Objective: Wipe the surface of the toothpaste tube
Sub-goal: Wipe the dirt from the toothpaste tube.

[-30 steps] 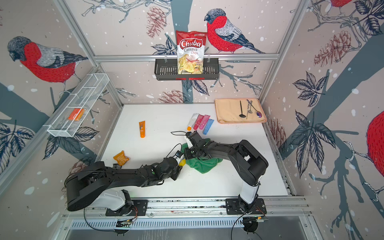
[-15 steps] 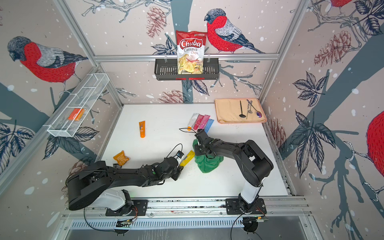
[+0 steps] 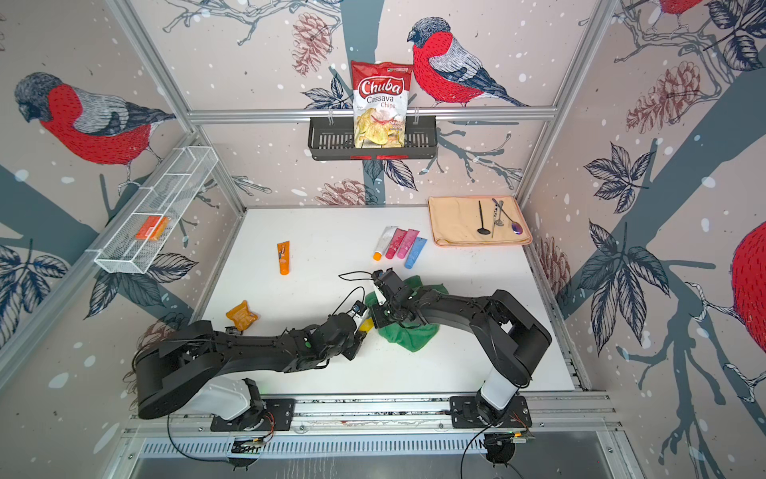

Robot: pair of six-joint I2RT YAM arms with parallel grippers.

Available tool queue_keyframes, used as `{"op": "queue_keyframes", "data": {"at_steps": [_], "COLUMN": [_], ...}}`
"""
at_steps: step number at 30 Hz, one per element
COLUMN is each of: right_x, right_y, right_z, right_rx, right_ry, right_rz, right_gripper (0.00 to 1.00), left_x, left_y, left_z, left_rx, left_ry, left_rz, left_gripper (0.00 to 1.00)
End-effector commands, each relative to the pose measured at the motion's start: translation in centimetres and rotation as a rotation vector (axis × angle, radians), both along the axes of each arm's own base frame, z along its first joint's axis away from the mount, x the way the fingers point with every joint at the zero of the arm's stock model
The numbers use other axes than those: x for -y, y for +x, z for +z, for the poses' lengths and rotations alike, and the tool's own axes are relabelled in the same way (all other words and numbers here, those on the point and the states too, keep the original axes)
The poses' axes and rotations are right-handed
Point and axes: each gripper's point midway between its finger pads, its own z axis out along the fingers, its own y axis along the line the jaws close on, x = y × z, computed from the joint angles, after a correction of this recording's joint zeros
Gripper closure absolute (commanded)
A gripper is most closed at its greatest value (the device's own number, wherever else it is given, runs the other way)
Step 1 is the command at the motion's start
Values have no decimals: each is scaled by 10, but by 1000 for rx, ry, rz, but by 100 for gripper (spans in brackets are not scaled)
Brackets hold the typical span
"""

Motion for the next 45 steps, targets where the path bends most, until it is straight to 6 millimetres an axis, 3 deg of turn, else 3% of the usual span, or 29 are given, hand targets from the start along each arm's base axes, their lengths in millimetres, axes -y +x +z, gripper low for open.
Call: {"op": "queue_keyframes", "data": {"at_steps": [1,6,12,21,25,32,35,40,45], "right_x": [22,73,107,118,102,30,11,2,17], "right_y": [6,31,56,72,67,37,29,24,27], "right_z": [-25,-55,-50,-34,-24,38,53,33,-5], "right_rx": [-26,-4,49,111,113,99,84,34,12], "right_ry": [-91,-285,-385,-440,-371,0,93,76,-62], "right_rz": [-49,-174,-279,-334,-294,-124,-70,-35,-71], "right_gripper": [100,100,100,100,100,100,100,100,100], "left_x": [-7,-6,-4,-4,-4,-2,-2,-3,-3], "left_y": [-6,-7,-7,-8,-9,-9,-9,-10,-9], "left_z": [-9,-8,-9,-9,-9,-9,-9,-9,-9], "left_rx": [-28,-27,-32,-32,-32,-30,-30,-30,-29], "left_ry": [46,43,44,44,42,43,44,46,48], "left_rz": [-11,-16,-24,-28,-30,-34,-34,-32,-32], "left_gripper": [100,100,100,100,100,100,100,100,100]}}
